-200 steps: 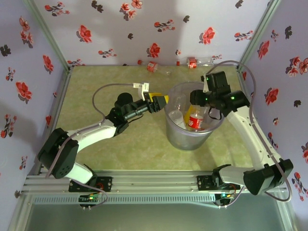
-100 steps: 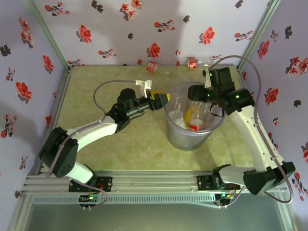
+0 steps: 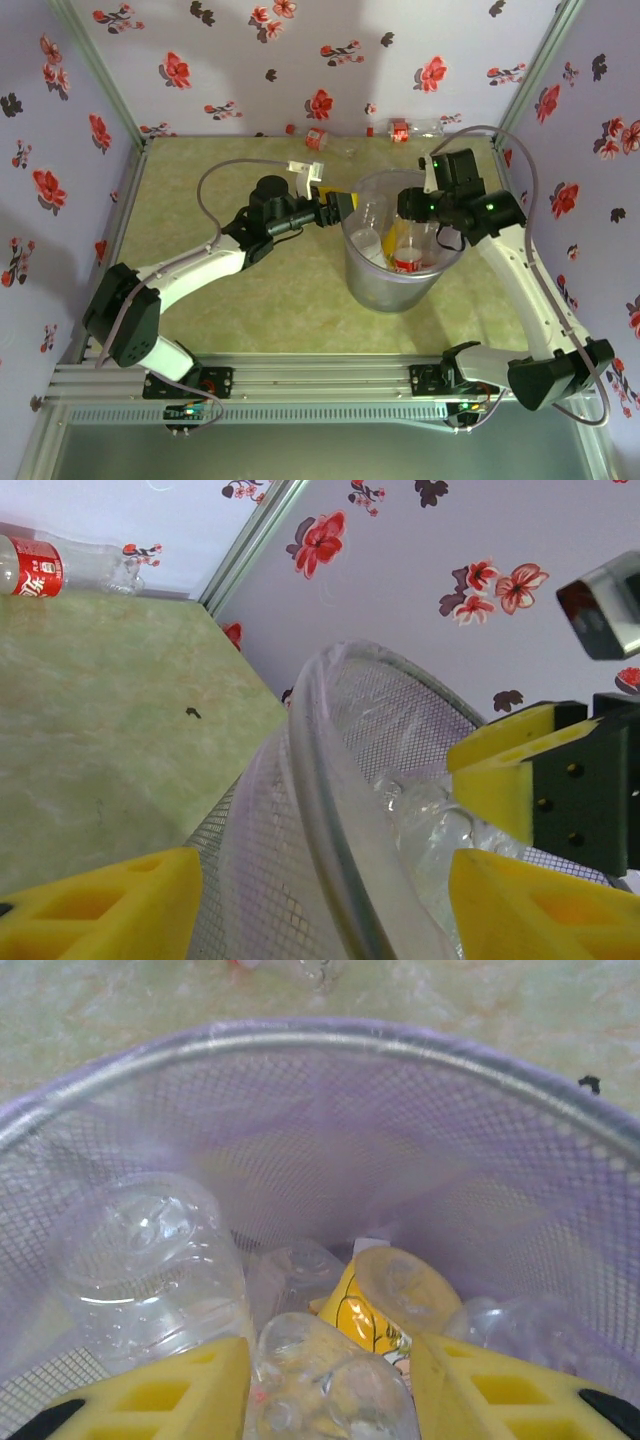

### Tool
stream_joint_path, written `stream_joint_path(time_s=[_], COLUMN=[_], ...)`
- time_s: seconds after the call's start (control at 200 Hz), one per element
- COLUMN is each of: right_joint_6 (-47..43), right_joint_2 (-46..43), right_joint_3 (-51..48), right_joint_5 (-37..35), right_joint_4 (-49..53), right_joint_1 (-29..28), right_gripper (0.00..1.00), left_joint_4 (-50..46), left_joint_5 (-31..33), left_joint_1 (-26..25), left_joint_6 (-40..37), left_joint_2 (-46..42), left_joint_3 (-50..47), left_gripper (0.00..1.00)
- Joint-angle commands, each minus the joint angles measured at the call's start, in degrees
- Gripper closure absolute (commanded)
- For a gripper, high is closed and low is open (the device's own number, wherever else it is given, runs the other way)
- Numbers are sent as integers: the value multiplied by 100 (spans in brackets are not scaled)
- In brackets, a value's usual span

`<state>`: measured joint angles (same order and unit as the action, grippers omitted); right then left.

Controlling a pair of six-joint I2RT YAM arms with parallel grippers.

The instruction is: Put the plastic bottles in the bin

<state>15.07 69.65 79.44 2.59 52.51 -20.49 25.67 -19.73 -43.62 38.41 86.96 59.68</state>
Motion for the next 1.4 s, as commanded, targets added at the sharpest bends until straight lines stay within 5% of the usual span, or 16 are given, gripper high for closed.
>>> stream_joint_path(time_s=[0.0,0.28,0.76,1.08,1.395], right_joint_6=[76,-142,-62,-4,78], right_joint_2=[-214,-336,-777,-838,-834], right_joint_3=[-48,676,298,127,-128], right_joint_5=[46,-434,-791,-839,-641], right_joint_4=[128,69,-426,-597,-976], right_joint_1=[9,23,346,431,580], right_gripper=[54,38,32,30,29], left_joint_4=[-285,-892,-4067,-4433,-5087], left_joint_5=[30,126,250,268,706], left_joint_1=[-42,-62,-95,-104,-95], left_joint_6=[-237,-471,-2121,-2130,-2084], left_joint_2=[111,148,464,690,737], left_joint_3=[153,461,2171,2630,3266], left_gripper=[36,41,47,72,85])
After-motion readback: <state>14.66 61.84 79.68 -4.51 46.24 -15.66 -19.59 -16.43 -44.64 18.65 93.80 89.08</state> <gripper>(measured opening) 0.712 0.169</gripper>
